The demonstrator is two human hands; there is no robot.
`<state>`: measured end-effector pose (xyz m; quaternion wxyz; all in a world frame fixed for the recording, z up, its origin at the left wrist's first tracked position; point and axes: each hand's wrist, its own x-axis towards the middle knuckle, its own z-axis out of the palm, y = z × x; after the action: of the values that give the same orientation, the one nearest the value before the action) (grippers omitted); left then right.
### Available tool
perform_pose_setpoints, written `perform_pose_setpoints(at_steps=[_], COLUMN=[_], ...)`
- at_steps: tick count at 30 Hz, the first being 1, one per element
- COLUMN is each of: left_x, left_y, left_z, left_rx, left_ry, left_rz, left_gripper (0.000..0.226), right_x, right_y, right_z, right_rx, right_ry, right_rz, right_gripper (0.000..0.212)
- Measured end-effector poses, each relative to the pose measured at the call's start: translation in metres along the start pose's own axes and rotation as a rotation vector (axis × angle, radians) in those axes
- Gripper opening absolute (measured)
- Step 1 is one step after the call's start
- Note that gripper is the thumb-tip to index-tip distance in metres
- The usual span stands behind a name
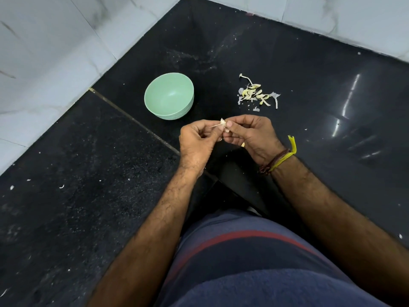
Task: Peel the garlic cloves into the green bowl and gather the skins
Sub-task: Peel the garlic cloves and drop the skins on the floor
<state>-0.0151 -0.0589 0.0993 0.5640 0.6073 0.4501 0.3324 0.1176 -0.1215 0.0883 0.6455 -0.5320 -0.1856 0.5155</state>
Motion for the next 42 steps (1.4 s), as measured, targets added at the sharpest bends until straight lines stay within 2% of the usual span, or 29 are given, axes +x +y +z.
perform_pose_setpoints(at_steps=[6,9,19,25,32,37,42], left_x=[0.000,-0.001,-0.005,-0.005,-0.003,0.002,0.009], left_y=[0.000,0.001,0.000,-0.003,-0.004,-0.004,-0.008], left_z=[-0.002,0.000,0.008,0.006,0.003,-0.001,-0.002], left_rx=[-0.024,-0.029,-0.042,-0.042,-0.029,-0.036,0.034], left_ry=[0.018,0.083,0.175,0.172,0.123,0.165,0.186], left_rz=[0.042,0.057,0.082,0.027,0.056,0.042,-0.006], left_gripper=[0.009,0.009,0.009,0.009,0.010,0.012,0.039], right_x=[0.000,-0.001,-0.008,-0.009,-0.009,-0.007,-0.003], right_y=[-0.001,-0.001,-0.003,-0.001,-0.004,-0.004,-0.003], right_z=[0.002,0.004,0.009,0.012,0.013,0.007,0.001], right_rx=[-0.020,-0.017,0.258,0.324,0.209,0.088,-0.147], right_ry=[-0.019,-0.044,-0.109,-0.111,-0.090,-0.111,-0.026], right_rz=[-0.047,-0.049,0.155,0.190,0.121,0.013,-0.131], right_gripper=[0.010,0.011,0.008,0.011,0.010,0.013,0.023])
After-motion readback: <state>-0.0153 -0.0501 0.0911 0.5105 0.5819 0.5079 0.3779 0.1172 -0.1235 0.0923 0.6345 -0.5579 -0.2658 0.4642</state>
